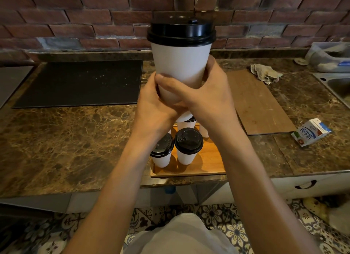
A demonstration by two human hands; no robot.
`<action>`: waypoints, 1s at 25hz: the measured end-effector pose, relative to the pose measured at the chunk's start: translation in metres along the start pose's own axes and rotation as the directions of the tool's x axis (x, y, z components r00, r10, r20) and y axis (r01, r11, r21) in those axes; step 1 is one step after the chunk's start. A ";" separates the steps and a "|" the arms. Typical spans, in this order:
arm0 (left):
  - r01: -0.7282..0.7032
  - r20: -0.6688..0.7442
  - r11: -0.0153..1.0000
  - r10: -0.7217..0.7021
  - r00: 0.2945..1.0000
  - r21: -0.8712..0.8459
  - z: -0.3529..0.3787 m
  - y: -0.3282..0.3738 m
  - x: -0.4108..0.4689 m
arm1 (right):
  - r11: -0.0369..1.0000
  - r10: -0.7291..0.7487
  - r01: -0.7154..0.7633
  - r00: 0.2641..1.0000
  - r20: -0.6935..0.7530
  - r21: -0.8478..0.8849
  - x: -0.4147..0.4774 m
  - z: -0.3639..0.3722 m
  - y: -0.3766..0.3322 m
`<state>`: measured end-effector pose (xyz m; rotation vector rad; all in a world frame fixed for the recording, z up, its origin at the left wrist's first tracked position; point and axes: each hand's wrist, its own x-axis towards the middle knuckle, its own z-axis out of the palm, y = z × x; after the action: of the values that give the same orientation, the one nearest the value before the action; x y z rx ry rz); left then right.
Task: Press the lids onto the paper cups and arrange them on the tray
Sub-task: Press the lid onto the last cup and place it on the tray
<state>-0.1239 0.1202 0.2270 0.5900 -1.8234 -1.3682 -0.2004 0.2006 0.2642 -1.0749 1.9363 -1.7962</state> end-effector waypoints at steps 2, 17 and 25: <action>-0.010 0.006 1.000 0.010 1.000 0.001 0.000 0.001 -0.001 | 1.000 -0.006 0.007 1.000 -0.022 0.010 -0.002 0.002 0.002; 0.004 0.266 0.998 0.012 0.964 -0.060 -0.015 0.006 -0.003 | 0.992 0.050 -0.065 0.990 0.128 0.109 0.000 -0.022 0.002; 0.008 0.274 0.995 0.020 0.962 -0.099 -0.015 0.006 -0.006 | 0.981 0.068 -0.109 0.968 0.242 0.159 0.001 -0.027 0.002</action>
<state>-0.1078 0.1174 0.2332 0.3549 -1.9560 -1.5908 -0.2199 0.2197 0.2675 -1.0715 1.6342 -1.6680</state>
